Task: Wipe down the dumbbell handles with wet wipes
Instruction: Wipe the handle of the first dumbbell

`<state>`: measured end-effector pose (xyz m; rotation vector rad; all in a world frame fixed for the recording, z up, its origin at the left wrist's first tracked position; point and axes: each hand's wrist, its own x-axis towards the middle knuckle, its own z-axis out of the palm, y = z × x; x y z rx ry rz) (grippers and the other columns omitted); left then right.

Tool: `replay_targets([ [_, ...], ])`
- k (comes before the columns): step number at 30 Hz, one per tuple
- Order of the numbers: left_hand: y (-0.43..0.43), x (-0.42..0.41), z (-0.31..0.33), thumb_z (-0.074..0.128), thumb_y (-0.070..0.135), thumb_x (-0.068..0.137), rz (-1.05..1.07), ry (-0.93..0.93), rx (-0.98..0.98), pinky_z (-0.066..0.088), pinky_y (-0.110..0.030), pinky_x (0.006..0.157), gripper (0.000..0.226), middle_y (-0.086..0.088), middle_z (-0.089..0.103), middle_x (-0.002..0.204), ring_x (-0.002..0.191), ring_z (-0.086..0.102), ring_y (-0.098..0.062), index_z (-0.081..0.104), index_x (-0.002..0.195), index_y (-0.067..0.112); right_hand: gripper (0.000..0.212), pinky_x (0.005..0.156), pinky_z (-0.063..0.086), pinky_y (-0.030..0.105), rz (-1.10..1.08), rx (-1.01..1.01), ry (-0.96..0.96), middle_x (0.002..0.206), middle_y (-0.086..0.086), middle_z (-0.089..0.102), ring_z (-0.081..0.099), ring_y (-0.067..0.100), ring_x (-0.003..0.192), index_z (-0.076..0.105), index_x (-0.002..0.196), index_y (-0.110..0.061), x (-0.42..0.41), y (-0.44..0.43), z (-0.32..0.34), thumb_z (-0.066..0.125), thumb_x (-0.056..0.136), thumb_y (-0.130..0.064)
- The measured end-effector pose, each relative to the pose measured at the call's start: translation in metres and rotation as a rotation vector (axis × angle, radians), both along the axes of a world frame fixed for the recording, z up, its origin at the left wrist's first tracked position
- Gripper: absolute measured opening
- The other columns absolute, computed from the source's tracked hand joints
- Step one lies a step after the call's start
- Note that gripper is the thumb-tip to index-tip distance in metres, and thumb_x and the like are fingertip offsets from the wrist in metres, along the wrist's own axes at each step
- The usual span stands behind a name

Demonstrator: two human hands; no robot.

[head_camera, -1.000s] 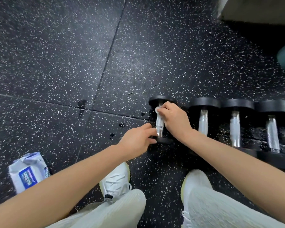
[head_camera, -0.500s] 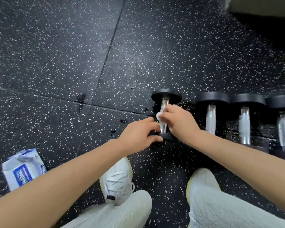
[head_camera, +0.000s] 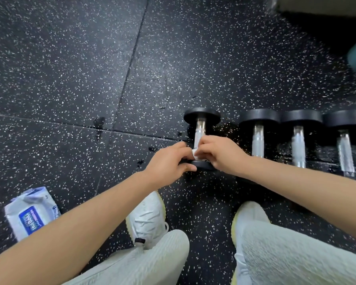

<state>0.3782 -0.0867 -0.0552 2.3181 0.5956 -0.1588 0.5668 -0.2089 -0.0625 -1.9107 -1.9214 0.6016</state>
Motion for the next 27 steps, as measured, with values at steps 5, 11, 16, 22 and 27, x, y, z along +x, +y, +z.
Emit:
replay_targets([
  [5,0.002,-0.001,-0.001,0.079,0.047,0.086,0.010,-0.009,-0.029,0.052,-0.041,0.081,0.026,0.012,0.056,0.095,0.085,0.060,-0.015,0.064,0.098,0.029,0.014,0.063,0.049,0.031,-0.051,0.042,-0.092,0.097,-0.007,0.062,0.063,0.020,0.084,0.076,0.097,-0.019,0.018,0.014,0.001,0.071,0.089,-0.008],
  [11,0.009,-0.006,0.003,0.082,0.041,0.085,0.012,-0.001,-0.062,0.052,-0.040,0.086,0.025,0.014,0.058,0.095,0.089,0.059,-0.011,0.064,0.098,0.028,0.012,0.071,0.052,0.037,-0.133,0.000,0.015,0.096,-0.007,0.063,0.065,0.021,0.085,0.077,0.098,-0.021,0.000,0.014,-0.002,0.072,0.089,-0.015],
  [16,0.009,-0.004,0.003,0.084,0.042,0.083,0.039,0.002,-0.113,0.055,-0.043,0.087,0.026,0.012,0.058,0.093,0.091,0.063,-0.014,0.065,0.091,0.026,0.014,0.070,0.053,0.037,0.009,-0.029,-0.023,0.097,-0.009,0.063,0.065,0.020,0.086,0.077,0.099,-0.024,0.007,0.020,-0.002,0.071,0.090,-0.016],
  [22,0.006,0.004,0.009,0.081,0.058,0.080,0.034,0.031,-0.044,0.053,-0.043,0.082,0.042,0.010,0.060,0.090,0.087,0.061,-0.015,0.065,0.089,0.020,0.008,0.064,0.051,0.037,-0.201,0.056,-0.061,0.096,-0.005,0.062,0.064,0.024,0.081,0.076,0.096,-0.020,0.011,0.035,-0.005,0.071,0.090,-0.018],
  [27,0.008,0.001,0.007,0.082,0.051,0.082,0.041,0.019,-0.055,0.052,-0.041,0.080,0.036,0.011,0.056,0.086,0.082,0.058,-0.013,0.062,0.086,0.021,0.018,0.067,0.051,0.035,0.091,-0.018,-0.011,0.097,-0.009,0.061,0.063,0.017,0.085,0.075,0.097,-0.024,0.000,0.002,-0.007,0.071,0.088,-0.009],
])
